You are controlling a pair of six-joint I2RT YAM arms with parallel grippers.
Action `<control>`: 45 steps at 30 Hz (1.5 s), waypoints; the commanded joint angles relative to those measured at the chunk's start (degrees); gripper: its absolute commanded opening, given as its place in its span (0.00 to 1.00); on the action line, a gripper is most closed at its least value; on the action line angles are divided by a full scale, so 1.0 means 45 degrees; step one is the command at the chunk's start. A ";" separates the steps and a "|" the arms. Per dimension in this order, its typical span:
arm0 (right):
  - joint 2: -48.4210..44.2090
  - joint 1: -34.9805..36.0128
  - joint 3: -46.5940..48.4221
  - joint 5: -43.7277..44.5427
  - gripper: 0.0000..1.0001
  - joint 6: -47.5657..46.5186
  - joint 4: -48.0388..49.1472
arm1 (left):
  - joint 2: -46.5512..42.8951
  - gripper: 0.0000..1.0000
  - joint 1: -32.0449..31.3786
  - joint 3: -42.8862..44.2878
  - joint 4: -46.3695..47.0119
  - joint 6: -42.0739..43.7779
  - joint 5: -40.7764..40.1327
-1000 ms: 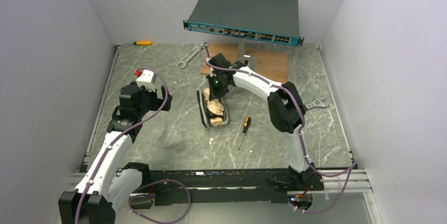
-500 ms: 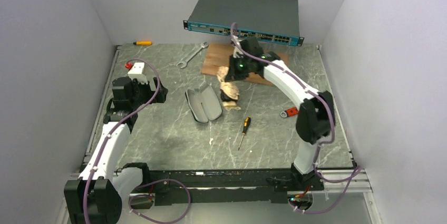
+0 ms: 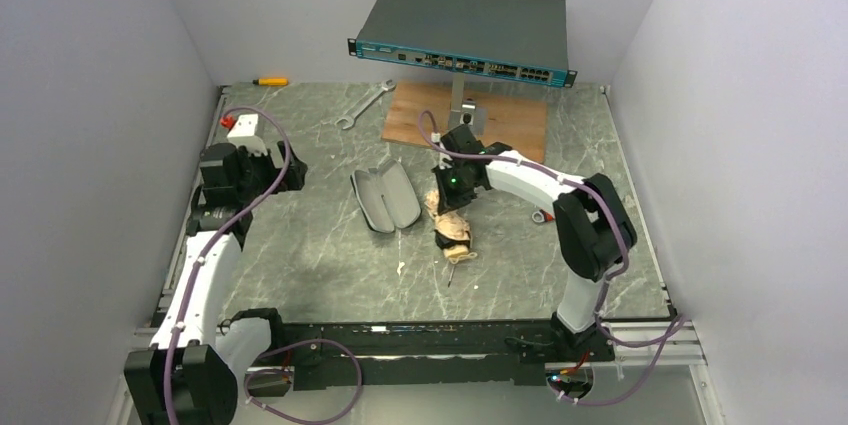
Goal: Open the umbrella
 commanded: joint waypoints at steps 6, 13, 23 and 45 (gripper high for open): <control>0.4742 0.1656 0.4751 -0.1725 0.00 0.2688 0.3201 | -0.0465 1.00 0.1660 0.1438 -0.1284 -0.0340 0.0422; 0.9044 0.2168 1.1728 -0.1951 0.00 0.5187 0.5236 | -0.0479 1.00 0.2855 0.1874 -0.1828 -0.0256 0.0729; 0.4344 0.2158 0.7235 -0.1970 0.00 -0.0131 0.5615 | -0.0121 1.00 0.3043 0.1289 -0.1081 0.0981 0.3034; 0.1586 0.5405 0.1040 -0.3549 0.00 -0.6398 0.3330 | -0.0397 1.00 0.3049 0.0340 -0.0876 0.1588 0.4080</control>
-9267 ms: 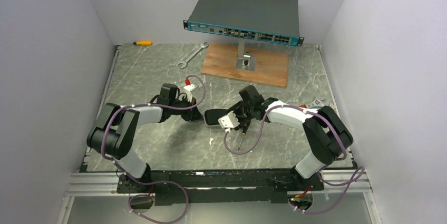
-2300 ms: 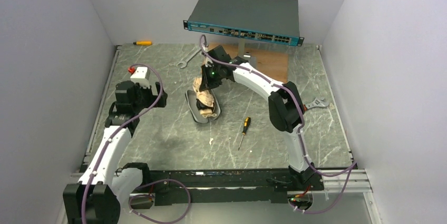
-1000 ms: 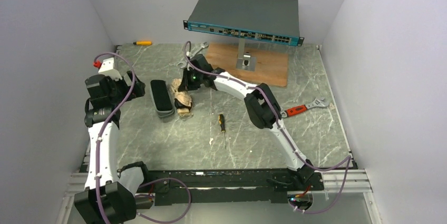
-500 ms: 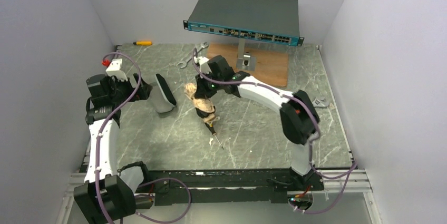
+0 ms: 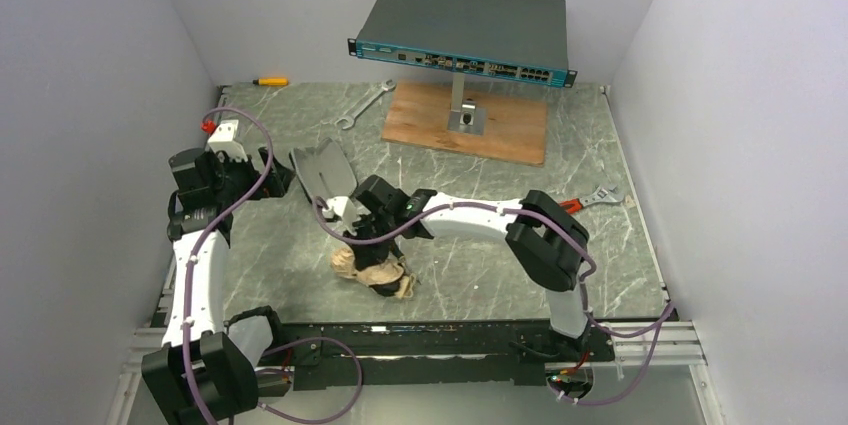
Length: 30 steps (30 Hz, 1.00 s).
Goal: Open the umbrella
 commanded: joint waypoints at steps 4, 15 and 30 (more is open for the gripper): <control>-0.0627 -0.1774 -0.1230 0.1095 0.00 -0.2828 -0.1442 | -0.0530 1.00 0.0055 0.0140 0.0131 0.0518 0.0437; -0.1826 -0.4706 0.0082 0.1340 0.00 -0.4346 -0.3298 | 0.0099 1.00 0.0037 0.0500 0.0491 0.3365 0.2234; -0.3406 -0.4786 0.2033 -0.6378 0.00 -0.2098 -0.5207 | -0.2686 1.00 -0.4576 -0.0219 -0.4165 1.5792 0.6565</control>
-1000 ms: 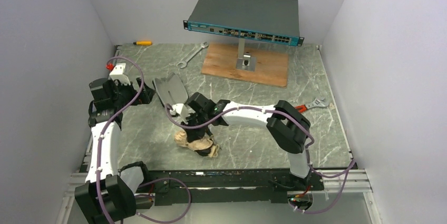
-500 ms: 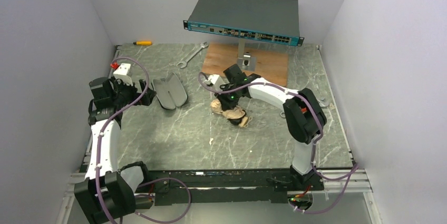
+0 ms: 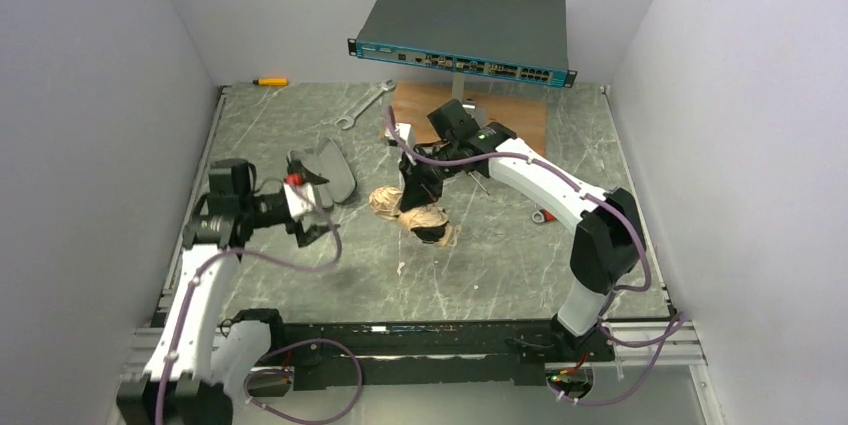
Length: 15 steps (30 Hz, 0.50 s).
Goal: Open the umbrella
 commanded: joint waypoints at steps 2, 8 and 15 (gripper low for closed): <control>-0.0651 -0.0050 0.0777 -0.3971 0.00 0.0841 -0.0148 | -0.2799 1.00 -0.2828 -0.1713 0.2155 0.3215 -0.0583; -0.0015 -0.0045 0.1471 -0.5239 0.00 0.0033 -0.1182 | -0.2402 1.00 -0.5816 -0.1375 0.2442 0.5314 -0.3161; 0.0235 0.0288 0.1627 -0.5536 0.00 0.0028 -0.1186 | -0.1166 0.97 -0.8425 -0.0790 0.3675 0.5021 -0.5991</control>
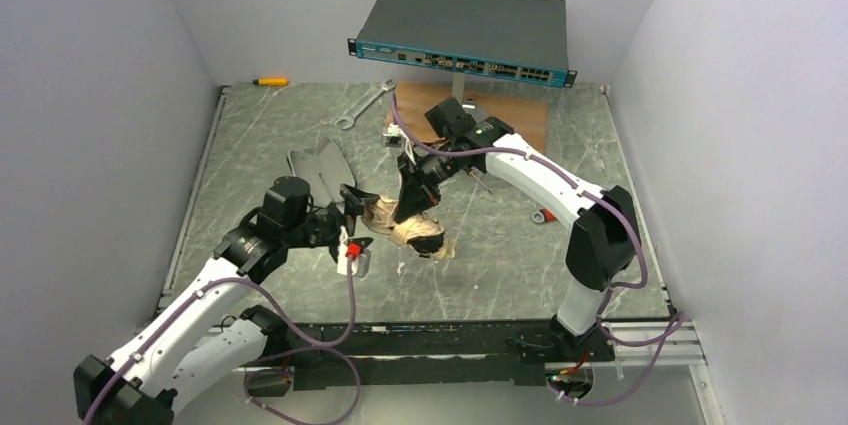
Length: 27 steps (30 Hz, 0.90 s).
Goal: Open the umbrella
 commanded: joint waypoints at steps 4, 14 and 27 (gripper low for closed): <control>0.0279 0.0266 0.0714 -0.1687 0.00 0.0016 0.0219 | 0.0690 0.83 -0.1886 0.0711 0.1813 0.0553 -0.2895; 0.0519 0.0324 0.1085 -0.1453 0.00 0.0231 0.0284 | 0.0341 0.19 -0.2961 0.0306 0.1427 0.0914 -0.3149; -0.3713 -0.1165 -0.1188 0.2847 1.00 0.1139 0.1537 | -0.0059 0.00 -0.1170 0.0627 0.1418 -0.6844 -0.2597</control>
